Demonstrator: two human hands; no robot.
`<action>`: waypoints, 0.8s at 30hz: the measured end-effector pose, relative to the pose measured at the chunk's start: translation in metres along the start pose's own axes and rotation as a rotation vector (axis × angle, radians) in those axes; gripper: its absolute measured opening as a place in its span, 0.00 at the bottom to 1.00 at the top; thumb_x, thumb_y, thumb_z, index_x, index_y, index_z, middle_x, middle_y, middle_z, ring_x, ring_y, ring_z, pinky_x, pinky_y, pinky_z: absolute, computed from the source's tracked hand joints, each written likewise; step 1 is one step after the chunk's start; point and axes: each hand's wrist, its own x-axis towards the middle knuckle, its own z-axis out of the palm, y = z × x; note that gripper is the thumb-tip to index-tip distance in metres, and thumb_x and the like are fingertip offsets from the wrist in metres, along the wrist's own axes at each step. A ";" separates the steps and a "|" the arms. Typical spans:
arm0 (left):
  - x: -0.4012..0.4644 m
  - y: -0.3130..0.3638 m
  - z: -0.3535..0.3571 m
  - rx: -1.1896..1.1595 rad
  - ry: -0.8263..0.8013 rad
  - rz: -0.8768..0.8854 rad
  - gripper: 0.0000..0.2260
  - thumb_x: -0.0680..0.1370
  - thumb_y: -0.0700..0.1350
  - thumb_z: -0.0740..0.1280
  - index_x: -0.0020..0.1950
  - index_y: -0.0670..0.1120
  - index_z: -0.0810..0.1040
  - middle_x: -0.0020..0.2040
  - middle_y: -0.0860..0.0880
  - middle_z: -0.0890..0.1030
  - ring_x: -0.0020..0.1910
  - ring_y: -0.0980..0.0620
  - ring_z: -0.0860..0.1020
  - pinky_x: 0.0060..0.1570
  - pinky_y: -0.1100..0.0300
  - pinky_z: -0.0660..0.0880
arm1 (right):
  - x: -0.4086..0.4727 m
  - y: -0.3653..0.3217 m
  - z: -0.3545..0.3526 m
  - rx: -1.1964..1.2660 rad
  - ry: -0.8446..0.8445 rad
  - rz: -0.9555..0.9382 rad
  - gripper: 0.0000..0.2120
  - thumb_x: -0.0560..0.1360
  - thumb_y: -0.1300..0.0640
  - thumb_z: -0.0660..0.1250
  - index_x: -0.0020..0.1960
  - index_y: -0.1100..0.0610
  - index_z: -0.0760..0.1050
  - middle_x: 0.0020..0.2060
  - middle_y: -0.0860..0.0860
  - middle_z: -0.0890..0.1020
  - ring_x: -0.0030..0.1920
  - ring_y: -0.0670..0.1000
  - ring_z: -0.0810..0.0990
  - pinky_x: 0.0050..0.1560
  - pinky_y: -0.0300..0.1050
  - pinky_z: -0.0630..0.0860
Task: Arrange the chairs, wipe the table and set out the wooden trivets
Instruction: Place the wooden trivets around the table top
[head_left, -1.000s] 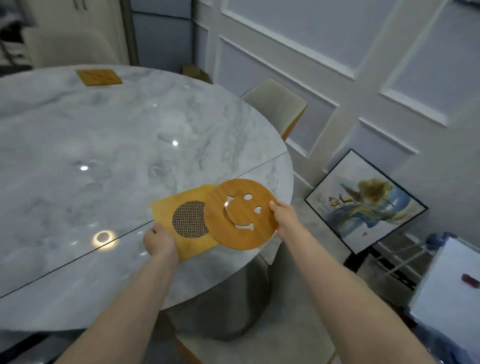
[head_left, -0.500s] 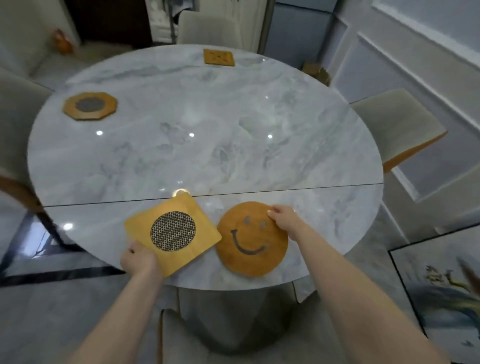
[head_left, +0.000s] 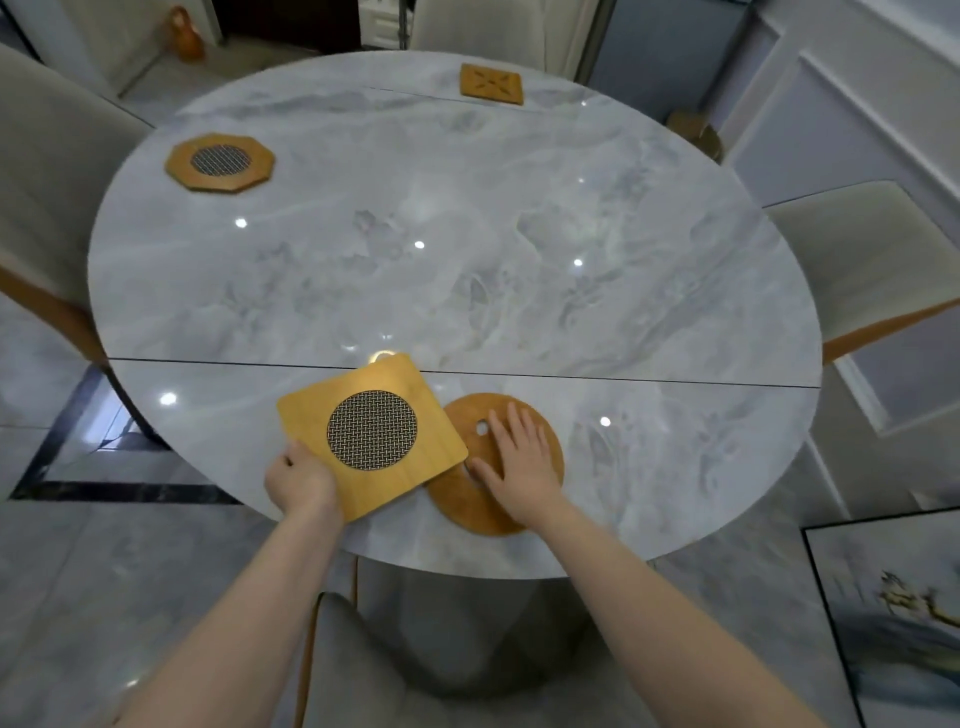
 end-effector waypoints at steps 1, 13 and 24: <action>0.001 -0.001 0.001 0.001 -0.008 -0.004 0.15 0.82 0.44 0.54 0.39 0.38 0.70 0.36 0.46 0.71 0.44 0.49 0.69 0.43 0.58 0.64 | -0.003 0.000 0.005 -0.044 -0.056 -0.004 0.37 0.77 0.34 0.49 0.78 0.50 0.42 0.77 0.52 0.42 0.77 0.52 0.38 0.74 0.49 0.35; 0.014 -0.005 0.008 0.038 -0.004 -0.038 0.19 0.83 0.47 0.54 0.32 0.44 0.64 0.32 0.50 0.67 0.30 0.55 0.64 0.37 0.57 0.64 | 0.011 0.013 -0.002 -0.153 -0.111 -0.068 0.45 0.66 0.27 0.34 0.77 0.47 0.36 0.77 0.49 0.38 0.76 0.49 0.35 0.74 0.49 0.33; 0.010 -0.007 0.013 0.052 -0.017 -0.037 0.19 0.83 0.47 0.54 0.32 0.44 0.65 0.33 0.49 0.68 0.37 0.49 0.69 0.43 0.57 0.65 | 0.015 0.014 -0.008 -0.095 -0.165 -0.059 0.37 0.76 0.32 0.46 0.78 0.48 0.39 0.77 0.49 0.40 0.76 0.49 0.37 0.75 0.49 0.35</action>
